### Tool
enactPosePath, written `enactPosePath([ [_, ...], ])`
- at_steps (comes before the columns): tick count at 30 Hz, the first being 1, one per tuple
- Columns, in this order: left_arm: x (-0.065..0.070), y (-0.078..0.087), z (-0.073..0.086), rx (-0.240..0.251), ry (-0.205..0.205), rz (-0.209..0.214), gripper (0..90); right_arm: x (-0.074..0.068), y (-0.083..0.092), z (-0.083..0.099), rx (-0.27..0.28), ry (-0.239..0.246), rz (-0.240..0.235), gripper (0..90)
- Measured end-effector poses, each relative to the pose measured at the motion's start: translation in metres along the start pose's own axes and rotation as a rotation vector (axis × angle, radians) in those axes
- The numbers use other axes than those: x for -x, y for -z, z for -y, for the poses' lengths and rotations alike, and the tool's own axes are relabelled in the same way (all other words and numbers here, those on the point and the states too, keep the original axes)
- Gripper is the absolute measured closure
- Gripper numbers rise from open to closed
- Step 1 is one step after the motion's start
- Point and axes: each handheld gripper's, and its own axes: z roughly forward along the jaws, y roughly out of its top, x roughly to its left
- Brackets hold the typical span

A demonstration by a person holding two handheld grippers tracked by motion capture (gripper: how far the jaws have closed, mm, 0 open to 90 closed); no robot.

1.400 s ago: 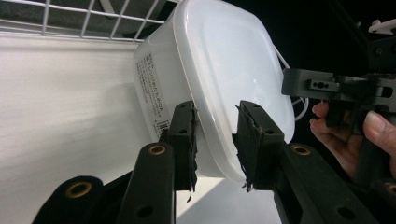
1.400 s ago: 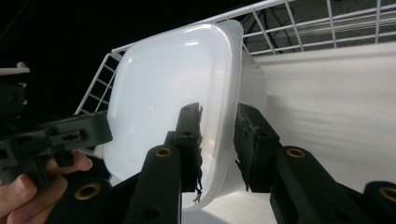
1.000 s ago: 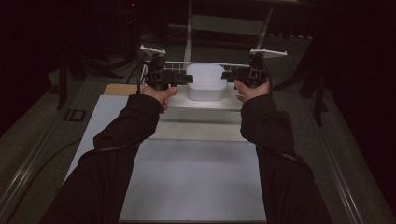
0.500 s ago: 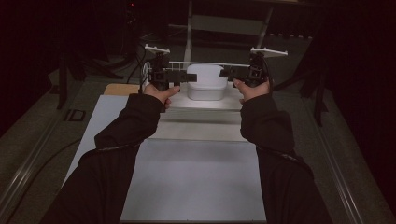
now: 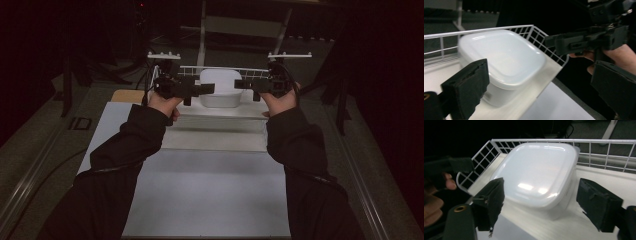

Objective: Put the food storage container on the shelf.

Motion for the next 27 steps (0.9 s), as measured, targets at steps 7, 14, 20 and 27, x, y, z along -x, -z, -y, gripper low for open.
enactPosePath([
  [7,0.023,0.012,0.018,0.009,-0.101,0.023,1.2,-0.016,0.016,0.019,0.017,0.059,-0.055,20.7],
  [14,0.039,0.020,0.034,0.009,-0.127,0.049,1.2,-0.028,0.023,0.041,0.013,0.109,-0.106,18.8],
  [20,0.047,0.028,0.048,0.022,-0.169,0.062,1.3,-0.037,0.026,0.064,0.013,0.148,-0.142,18.4],
  [27,0.057,0.038,0.071,0.012,-0.219,0.065,1.3,-0.039,0.029,0.094,0.019,0.193,-0.153,18.4],
])
